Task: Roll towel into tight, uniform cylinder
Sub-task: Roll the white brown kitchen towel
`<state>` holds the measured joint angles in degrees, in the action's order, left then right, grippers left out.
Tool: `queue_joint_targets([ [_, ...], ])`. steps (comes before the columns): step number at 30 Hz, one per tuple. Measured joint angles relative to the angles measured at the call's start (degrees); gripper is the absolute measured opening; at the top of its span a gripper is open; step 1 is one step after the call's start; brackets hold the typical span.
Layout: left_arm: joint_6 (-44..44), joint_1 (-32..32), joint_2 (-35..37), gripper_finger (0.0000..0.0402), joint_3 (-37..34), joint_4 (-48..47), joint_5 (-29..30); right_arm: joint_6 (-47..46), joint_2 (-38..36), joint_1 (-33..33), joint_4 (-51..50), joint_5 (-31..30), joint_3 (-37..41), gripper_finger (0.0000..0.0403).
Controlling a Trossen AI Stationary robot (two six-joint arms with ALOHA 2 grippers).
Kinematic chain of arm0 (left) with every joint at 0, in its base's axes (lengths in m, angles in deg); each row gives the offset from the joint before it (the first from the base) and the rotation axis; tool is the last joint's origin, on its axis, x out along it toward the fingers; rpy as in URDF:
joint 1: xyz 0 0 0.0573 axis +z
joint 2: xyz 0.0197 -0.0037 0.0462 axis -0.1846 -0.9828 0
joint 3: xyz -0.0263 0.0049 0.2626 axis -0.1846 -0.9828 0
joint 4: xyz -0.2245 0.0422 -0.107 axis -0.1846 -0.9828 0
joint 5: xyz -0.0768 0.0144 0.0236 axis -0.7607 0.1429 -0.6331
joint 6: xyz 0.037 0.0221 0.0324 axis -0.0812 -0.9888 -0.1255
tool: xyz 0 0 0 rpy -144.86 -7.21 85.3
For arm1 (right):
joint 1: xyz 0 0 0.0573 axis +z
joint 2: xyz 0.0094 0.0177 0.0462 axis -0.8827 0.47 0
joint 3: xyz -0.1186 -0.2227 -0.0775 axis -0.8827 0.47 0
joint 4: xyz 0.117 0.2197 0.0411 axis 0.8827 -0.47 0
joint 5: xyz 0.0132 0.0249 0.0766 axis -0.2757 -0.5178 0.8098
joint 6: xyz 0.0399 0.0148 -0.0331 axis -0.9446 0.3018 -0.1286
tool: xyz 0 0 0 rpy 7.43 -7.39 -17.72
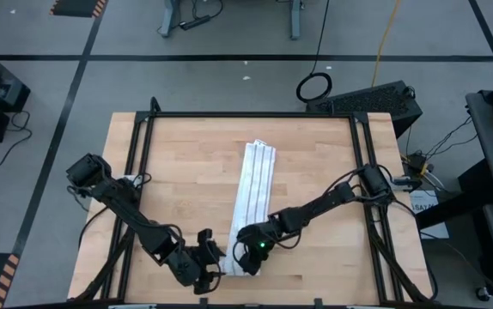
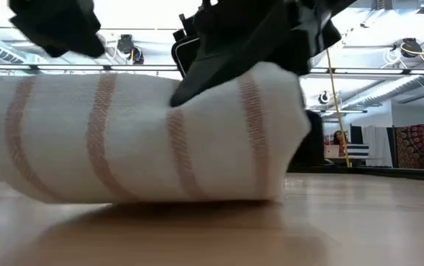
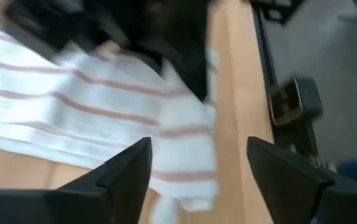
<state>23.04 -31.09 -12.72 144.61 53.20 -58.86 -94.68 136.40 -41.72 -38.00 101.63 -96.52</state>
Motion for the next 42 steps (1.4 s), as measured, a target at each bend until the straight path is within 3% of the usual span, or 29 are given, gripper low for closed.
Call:
queue_joint_targets([
  [4, 0.4, 1.1, 0.1, 0.0304, 0.0, 0.6, 2.4, -1.2, 0.0, 2.0, -0.4, -1.6, 0.0, 0.0036],
  [9, -0.2, 3.0, -1.9, 0.0324, 0.0, 4.5, -6.2, -4.2, 0.0, 4.0, -0.3, -3.8, 0.0, 0.0036],
  [15, -1.8, 2.5, -7.6, 0.0324, 0.1, 14.0, -12.2, -4.6, -0.1, 5.2, -0.3, -5.1, 0.0, 0.0036],
  [20, 0.3, 2.4, -11.8, 0.0324, 0.0, 14.0, -11.8, -3.6, -0.1, 5.4, -0.2, -7.5, 0.0, 0.0036],
  [24, -1.4, 2.2, -13.2, 0.0321, 0.0, 14.2, -7.6, -1.2, -0.1, 5.4, 0.1, -8.0, 0.0, 0.0036],
  [28, -4.8, 2.2, -13.2, 0.0267, 0.0, 14.2, -7.3, 0.1, -0.1, 5.5, 0.1, -8.2, 0.0, 0.0036],
  [35, -5.6, 2.6, -12.9, 0.0046, 0.0, 14.8, -11.2, 4.0, -0.1, 6.8, 0.1, -12.0, -0.1, 0.0038],
  [42, -5.6, 5.5, -12.9, 0.0055, 0.0, 15.0, -21.4, 12.2, -0.4, 8.6, 0.1, -14.4, -0.1, 0.0111],
])
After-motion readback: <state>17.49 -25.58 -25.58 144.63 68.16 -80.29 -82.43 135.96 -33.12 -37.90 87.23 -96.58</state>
